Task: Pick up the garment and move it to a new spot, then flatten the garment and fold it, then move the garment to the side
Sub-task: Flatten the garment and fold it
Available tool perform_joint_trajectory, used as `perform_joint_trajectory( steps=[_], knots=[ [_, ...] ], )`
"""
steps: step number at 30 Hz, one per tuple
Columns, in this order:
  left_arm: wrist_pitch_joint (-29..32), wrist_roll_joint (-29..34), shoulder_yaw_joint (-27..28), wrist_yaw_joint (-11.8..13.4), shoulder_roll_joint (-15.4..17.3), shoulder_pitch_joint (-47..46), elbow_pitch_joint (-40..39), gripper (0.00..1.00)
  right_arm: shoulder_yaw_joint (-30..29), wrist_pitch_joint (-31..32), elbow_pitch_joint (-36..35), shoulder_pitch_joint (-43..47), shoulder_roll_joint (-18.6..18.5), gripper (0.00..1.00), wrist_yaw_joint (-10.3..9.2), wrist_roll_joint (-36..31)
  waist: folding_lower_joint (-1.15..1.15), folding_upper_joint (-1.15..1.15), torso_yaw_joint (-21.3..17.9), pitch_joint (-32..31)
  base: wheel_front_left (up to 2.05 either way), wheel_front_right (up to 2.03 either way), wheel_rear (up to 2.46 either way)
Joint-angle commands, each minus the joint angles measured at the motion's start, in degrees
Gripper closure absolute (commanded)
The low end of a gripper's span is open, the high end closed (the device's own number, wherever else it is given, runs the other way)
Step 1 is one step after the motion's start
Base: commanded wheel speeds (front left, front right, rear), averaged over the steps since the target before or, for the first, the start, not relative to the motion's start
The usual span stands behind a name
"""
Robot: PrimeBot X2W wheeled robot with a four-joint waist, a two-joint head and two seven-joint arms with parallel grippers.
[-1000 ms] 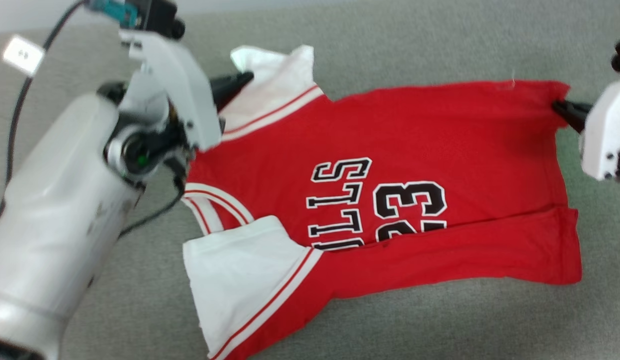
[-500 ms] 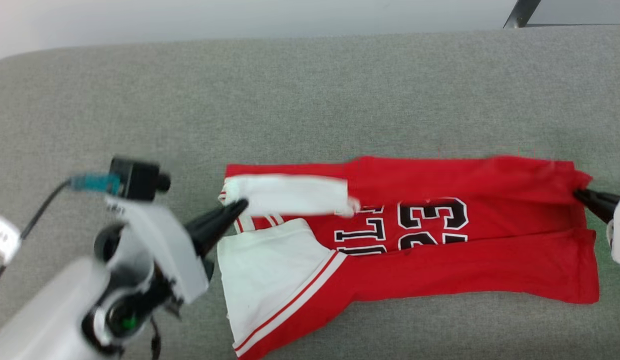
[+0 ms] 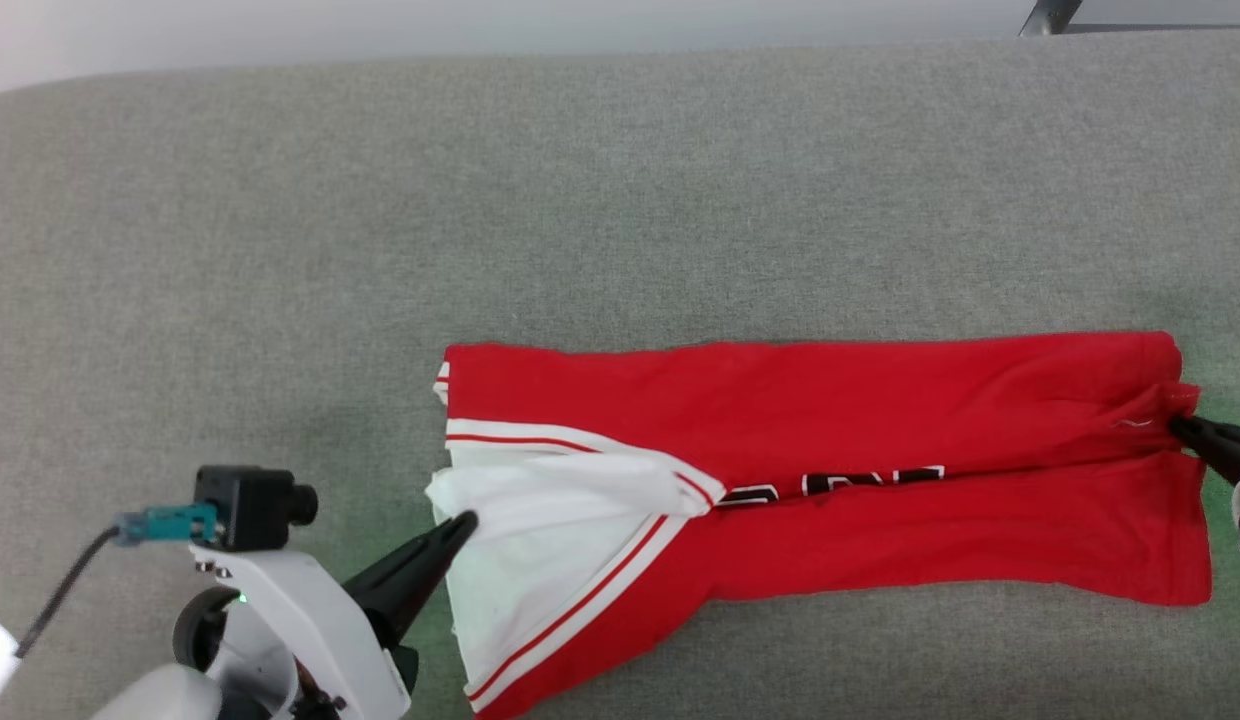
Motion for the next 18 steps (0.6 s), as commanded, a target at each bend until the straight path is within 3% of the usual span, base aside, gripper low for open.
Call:
perform_joint_trajectory(
  steps=[1,9,13,14,16,17,18],
  knots=[
    [-0.3,0.7,-0.3,0.3,-0.3,0.5,0.5,1.00,-0.5,0.3,0.1,0.7,0.5,1.00,-0.09,-0.5,0.00,0.00,-0.1,0.2,0.00,0.00,0.00],
    [-2.2,5.6,-3.1,2.0,-4.6,-2.3,8.3,1.00,-2.3,0.8,2.1,1.5,4.8,1.00,-0.09,-4.1,0.00,0.00,-0.7,1.6,0.00,0.00,0.00],
    [-2.5,5.8,-3.4,1.2,-5.7,-3.2,10.7,1.00,-3.0,1.0,2.5,1.5,6.2,1.00,-0.09,-5.2,0.00,0.00,-0.7,1.9,0.00,0.00,0.00],
    [-2.5,5.7,-3.5,1.0,-6.0,-3.3,11.0,0.93,-3.1,1.2,2.5,1.6,6.5,0.96,-0.09,-5.2,0.00,0.00,-0.7,1.9,0.00,0.00,0.00],
    [-3.3,5.9,-3.1,1.0,-6.4,-3.5,11.6,0.41,-3.6,1.1,2.4,1.9,6.9,0.57,-0.09,-5.2,0.00,0.00,-0.6,1.6,0.00,0.00,0.00],
    [-3.5,5.7,-3.0,0.9,-6.5,-3.5,11.9,0.28,-4.2,1.0,2.7,2.1,7.1,0.25,-0.09,-5.0,0.00,0.00,-0.5,1.3,0.00,0.00,0.00],
    [-4.0,5.9,-2.9,0.8,-6.5,-3.4,12.0,0.05,-5.2,1.1,3.3,2.2,7.2,0.12,-0.09,-4.9,0.00,0.00,-0.4,1.0,0.00,0.00,0.00]
  ],
)
